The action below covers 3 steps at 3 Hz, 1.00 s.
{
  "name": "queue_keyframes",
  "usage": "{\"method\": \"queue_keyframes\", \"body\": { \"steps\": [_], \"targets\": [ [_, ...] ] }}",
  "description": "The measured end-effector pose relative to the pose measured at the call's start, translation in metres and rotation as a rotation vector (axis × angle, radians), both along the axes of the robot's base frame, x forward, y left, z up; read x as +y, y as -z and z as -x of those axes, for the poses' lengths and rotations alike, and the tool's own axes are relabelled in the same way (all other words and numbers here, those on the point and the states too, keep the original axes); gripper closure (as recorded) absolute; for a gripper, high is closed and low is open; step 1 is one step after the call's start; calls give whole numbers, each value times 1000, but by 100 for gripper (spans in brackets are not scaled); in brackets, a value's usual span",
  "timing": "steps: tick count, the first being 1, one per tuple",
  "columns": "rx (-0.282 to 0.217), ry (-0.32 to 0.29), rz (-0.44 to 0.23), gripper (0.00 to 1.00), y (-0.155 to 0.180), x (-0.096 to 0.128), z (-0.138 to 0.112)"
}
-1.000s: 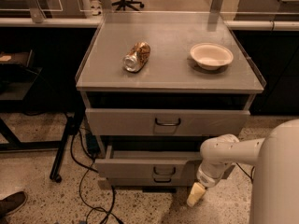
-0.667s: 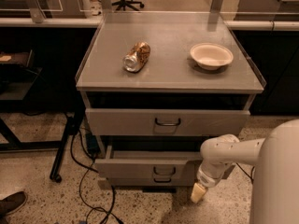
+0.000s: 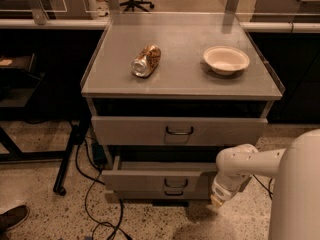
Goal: Close middle drawer
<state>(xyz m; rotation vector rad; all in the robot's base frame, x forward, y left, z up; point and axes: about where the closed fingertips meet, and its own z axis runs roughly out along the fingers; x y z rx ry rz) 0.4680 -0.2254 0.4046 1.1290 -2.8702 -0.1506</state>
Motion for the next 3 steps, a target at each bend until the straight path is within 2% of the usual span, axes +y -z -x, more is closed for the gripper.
{"method": "queue_keyframes", "body": {
  "steps": [1,2,3],
  "targets": [
    [-58,32,2,100,-7,-8,-23],
    [-107,50,2,100,-13,-13,-47],
    [-128,57,-4,100,-11,-13,-63]
  ]
}}
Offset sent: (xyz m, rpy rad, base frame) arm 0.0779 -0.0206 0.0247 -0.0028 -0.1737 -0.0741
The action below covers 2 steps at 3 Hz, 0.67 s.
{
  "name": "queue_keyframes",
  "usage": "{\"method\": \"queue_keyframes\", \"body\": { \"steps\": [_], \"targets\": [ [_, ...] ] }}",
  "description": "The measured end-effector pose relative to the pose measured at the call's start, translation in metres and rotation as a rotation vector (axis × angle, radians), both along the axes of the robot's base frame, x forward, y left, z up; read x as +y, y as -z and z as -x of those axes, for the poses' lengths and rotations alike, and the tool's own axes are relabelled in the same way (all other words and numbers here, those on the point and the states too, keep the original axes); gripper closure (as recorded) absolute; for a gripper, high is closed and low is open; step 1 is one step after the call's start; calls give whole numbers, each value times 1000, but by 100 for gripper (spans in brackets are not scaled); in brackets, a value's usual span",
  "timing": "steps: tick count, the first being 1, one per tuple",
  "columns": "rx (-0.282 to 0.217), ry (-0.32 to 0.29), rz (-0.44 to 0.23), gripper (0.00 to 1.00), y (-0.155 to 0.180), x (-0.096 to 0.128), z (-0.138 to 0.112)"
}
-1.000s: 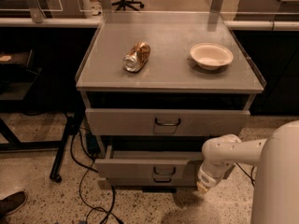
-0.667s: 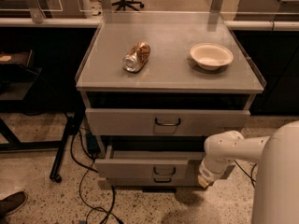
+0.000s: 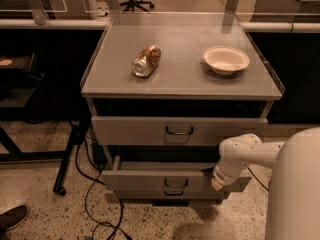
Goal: Close middle drawer
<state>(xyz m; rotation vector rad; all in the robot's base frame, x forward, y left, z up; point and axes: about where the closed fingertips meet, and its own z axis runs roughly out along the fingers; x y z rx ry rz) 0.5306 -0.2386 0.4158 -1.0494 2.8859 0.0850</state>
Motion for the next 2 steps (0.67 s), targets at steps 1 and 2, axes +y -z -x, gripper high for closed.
{"method": "queue_keyframes", "body": {
  "steps": [1,2],
  "targets": [
    [-2,1,0,84,0,0,-1],
    [-2,1,0,61,0,0,-1]
  ]
}}
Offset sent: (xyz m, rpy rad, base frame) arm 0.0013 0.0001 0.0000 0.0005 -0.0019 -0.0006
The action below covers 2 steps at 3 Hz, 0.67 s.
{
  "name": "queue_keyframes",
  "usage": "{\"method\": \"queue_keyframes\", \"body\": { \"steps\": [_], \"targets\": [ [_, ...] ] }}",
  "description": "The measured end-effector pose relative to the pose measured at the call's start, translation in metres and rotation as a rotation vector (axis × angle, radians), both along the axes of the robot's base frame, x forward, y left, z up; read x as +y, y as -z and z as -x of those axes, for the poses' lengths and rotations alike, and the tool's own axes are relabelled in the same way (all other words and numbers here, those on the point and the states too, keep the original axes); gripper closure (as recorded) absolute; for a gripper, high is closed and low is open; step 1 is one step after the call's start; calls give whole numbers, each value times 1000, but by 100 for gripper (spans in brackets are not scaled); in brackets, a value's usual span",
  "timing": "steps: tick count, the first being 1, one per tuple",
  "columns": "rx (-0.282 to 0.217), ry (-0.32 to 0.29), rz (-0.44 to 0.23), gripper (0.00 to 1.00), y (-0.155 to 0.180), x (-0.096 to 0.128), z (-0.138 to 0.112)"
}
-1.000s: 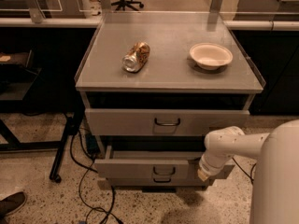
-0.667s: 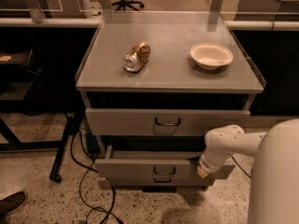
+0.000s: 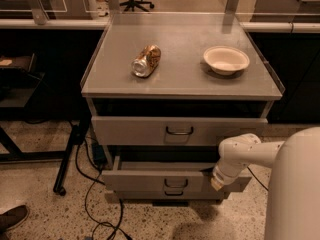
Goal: Close middle drawer
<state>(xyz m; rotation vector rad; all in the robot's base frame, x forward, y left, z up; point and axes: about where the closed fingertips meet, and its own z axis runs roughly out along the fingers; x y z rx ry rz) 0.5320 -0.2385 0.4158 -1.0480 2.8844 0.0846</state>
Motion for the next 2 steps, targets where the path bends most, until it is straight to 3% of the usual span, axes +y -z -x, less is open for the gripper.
{"method": "queue_keyframes", "body": {
  "steps": [2],
  "targets": [
    [0,0,0,13,0,0,0]
  ]
}}
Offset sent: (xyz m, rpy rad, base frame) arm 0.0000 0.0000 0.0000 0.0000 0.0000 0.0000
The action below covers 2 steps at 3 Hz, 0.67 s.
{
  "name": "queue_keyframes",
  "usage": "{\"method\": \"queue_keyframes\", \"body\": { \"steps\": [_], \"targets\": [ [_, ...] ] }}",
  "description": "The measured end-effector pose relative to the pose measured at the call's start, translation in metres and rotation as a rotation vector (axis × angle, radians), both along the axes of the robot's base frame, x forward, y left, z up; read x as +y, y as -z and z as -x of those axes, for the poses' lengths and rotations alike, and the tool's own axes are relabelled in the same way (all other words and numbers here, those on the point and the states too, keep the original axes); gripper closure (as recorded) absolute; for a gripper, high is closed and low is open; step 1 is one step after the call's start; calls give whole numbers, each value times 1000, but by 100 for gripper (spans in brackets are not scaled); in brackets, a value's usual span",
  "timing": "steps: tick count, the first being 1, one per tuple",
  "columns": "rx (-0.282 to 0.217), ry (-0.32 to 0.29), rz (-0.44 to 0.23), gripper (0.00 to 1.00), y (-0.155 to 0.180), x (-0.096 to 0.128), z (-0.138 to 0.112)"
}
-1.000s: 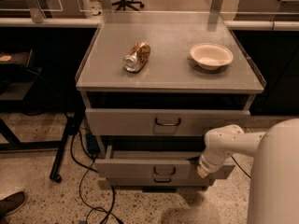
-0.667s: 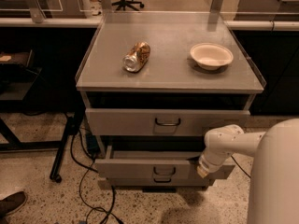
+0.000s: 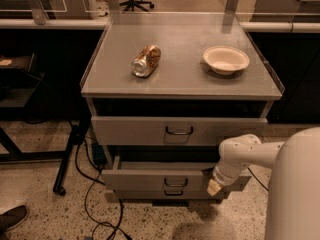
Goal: Close middle drawer
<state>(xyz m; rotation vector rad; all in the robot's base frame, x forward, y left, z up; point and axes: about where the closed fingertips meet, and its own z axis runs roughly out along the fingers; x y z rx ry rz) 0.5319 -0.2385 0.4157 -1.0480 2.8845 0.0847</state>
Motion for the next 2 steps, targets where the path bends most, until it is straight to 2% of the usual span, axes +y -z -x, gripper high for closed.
{"method": "queue_keyframes", "body": {
  "steps": [1,2],
  "targets": [
    [0,0,0,0,0,0,0],
    [0,0,0,0,0,0,0]
  ]
}}
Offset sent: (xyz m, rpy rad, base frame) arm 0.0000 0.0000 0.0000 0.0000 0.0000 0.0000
